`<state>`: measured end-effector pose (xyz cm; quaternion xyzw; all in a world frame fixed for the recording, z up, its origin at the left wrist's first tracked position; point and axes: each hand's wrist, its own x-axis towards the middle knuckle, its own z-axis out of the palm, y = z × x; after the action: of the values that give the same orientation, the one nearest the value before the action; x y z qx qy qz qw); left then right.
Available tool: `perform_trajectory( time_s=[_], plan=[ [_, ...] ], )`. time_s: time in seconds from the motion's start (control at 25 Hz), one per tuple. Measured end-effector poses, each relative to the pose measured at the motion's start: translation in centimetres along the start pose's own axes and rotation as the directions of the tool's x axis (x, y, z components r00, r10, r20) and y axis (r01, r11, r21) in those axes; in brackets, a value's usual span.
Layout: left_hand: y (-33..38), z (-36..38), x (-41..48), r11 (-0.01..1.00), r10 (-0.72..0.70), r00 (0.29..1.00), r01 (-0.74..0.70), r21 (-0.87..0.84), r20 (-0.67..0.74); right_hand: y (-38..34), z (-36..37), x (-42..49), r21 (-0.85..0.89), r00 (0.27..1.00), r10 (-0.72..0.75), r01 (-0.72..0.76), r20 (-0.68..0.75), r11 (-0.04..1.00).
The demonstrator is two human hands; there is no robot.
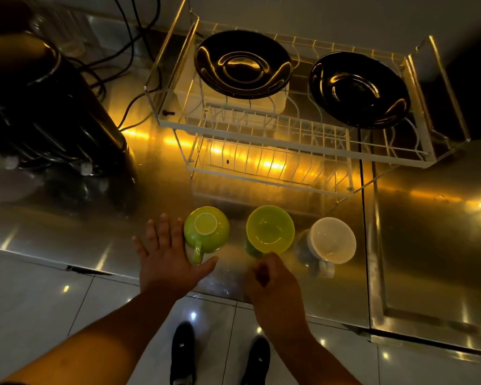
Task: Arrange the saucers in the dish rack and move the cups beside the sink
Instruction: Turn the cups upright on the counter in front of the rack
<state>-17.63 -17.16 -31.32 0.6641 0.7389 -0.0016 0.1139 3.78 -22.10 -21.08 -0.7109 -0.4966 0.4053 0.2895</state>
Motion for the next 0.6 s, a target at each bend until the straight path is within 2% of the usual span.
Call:
perform_trajectory(
  time_s=[0.04,0.08,0.12,0.2,0.24,0.28,0.36,0.48,0.6],
  plan=[
    [0.0,-0.1,0.0,1.0,-0.003,1.0,0.003,0.003,0.01,-1.6,0.6,0.2,-0.132,0.976,-0.15,0.172,0.161,0.976],
    [0.0,-0.2,0.0,1.0,-0.005,1.0,0.005,0.015,0.027,-3.3,1.4,0.6,-0.263,0.907,-0.256,0.35,0.334,0.899],
    [-0.1,-0.2,0.0,0.999,-0.009,0.999,0.007,0.043,0.049,-4.7,2.5,1.3,-0.389,0.817,-0.299,0.515,0.494,0.764],
    [-0.3,0.0,0.2,0.992,-0.023,0.995,0.01,0.124,0.099,-7.0,4.6,2.9,-0.561,0.689,-0.235,0.705,0.685,0.434],
    [-0.4,0.2,0.3,0.989,-0.027,0.993,0.01,0.147,0.117,-7.7,5.5,3.5,-0.595,0.66,-0.193,0.743,0.726,0.306],
    [-0.5,0.3,0.3,0.988,-0.023,0.992,0.003,0.153,0.124,-8.1,6.3,4.0,-0.615,0.651,-0.153,0.756,0.744,0.224],
    [-0.7,0.4,0.2,0.991,-0.002,0.993,-0.014,0.137,0.114,-8.2,7.7,4.6,-0.639,0.655,-0.062,0.751,0.753,0.168],
    [-0.9,0.2,0.1,0.994,0.014,0.993,-0.027,0.109,0.116,-8.1,9.1,5.3,-0.68,0.689,-0.036,0.722,0.724,0.128],
    [-0.9,-0.1,0.0,0.993,0.015,0.99,-0.03,0.113,0.137,-9.3,9.5,5.5,-0.683,0.691,-0.007,0.716,0.723,0.144]
  ],
)
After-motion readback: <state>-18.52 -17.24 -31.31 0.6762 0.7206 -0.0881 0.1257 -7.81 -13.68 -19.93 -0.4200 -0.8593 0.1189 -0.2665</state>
